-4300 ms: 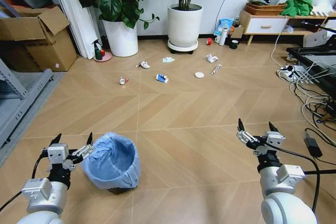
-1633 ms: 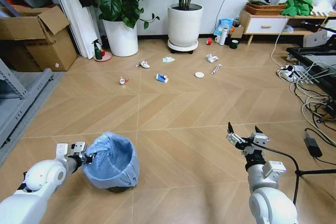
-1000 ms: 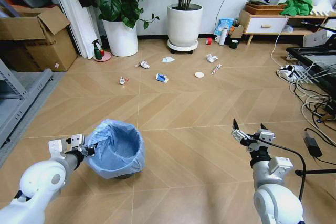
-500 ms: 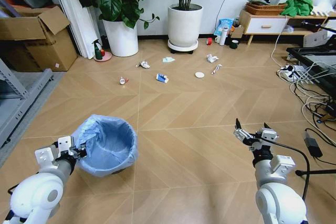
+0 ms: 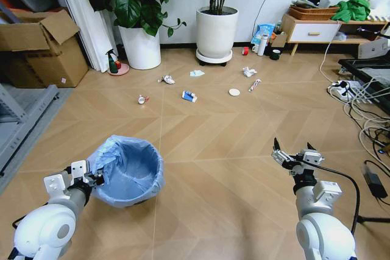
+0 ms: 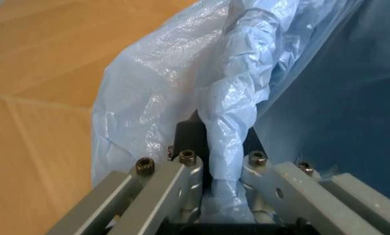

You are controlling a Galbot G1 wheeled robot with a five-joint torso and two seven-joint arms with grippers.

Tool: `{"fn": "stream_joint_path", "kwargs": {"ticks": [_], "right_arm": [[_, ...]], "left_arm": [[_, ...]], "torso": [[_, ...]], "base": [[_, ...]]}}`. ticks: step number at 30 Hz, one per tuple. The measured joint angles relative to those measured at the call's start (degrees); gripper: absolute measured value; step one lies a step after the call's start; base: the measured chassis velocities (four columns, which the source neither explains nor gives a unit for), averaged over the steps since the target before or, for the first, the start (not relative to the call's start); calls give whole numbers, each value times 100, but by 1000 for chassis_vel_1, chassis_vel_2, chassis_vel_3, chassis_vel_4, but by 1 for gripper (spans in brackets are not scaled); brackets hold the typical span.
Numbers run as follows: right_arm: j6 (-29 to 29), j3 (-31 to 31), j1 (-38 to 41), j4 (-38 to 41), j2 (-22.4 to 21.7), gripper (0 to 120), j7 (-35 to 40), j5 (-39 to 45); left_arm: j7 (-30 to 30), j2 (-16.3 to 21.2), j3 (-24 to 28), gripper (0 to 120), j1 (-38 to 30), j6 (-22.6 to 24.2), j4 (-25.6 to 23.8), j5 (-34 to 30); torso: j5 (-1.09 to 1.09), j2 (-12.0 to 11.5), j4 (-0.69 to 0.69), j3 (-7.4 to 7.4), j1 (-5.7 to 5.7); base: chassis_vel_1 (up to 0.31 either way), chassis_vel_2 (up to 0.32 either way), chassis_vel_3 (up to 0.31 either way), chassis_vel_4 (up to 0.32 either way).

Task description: Pick up the trash bin and place the garbage on the floor into it.

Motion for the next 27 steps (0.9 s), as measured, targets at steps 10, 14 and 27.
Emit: {"fn": "stream_joint_path", "kwargs": {"ticks": [10, 14, 27], "right_arm": [[59, -38, 6, -97, 33, 100, -7, -115], [84, -44, 8, -128, 42, 100, -7, -143], [97, -68, 11, -182, 64, 100, -13, -191]], "left_arm": [[62, -9, 9, 2, -4, 2, 35, 6], [62, -12, 17, 2, -8, 2, 38, 7], [138, -42, 31, 2, -8, -2, 97, 21]], "torso": [[-5, 0, 0, 1, 1], [-3, 0, 1, 1, 1], [0, 0, 0, 0, 1]], "base": [[-215, 403, 212, -398], [-187, 445, 224, -450], [-140, 362, 131, -378]]}}
